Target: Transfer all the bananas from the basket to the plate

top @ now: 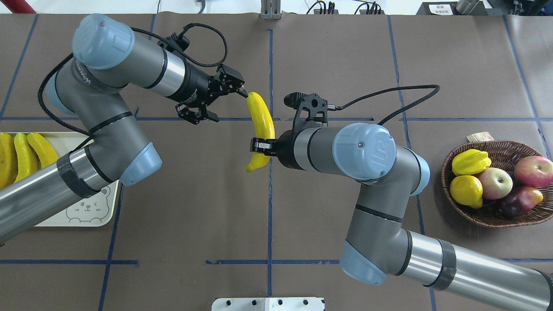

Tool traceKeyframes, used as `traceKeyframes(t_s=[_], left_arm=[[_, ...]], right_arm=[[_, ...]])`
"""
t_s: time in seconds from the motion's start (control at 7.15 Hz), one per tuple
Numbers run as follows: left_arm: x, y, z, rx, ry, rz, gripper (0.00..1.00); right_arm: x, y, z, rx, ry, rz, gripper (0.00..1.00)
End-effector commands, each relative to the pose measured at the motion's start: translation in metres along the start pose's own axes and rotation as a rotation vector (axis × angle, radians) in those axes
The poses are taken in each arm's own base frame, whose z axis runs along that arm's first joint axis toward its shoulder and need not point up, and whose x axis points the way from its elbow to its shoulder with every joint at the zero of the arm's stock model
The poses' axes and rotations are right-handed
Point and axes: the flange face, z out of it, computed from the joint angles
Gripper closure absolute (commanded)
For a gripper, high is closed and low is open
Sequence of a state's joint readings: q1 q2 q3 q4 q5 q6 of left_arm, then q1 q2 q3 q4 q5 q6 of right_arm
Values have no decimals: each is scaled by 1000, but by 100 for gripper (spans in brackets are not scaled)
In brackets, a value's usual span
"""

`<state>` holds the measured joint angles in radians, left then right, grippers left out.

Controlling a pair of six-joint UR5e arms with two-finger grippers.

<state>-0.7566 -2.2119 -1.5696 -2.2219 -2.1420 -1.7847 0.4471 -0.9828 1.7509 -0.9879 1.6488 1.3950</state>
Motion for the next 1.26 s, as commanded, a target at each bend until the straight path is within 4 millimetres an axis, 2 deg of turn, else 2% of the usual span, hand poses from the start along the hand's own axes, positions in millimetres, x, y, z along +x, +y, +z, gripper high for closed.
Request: traceKeyframes(t_s=[0.0,0.28,0.42,0.56,0.98,1.12], left_arm=[[15,8,9,-14,7,-31,1],[22,26,29,46,27,-44,1],[23,28,29,44,30,-59,4],[23,28,29,44,30,-76,14],[24,31,29,37,41,-90,61],[23,30,29,37,40,-90,90]], right_arm=[[-7,5,0,-1,-10,-1,92],[-11,10,1,8,-13,-2,92],[-11,10,2,8,-13,-2,92],[-11,10,2,8,-13,-2,92],[-12,10,2,8,-14,-2,92],[-13,10,1,8,-16,4,88]])
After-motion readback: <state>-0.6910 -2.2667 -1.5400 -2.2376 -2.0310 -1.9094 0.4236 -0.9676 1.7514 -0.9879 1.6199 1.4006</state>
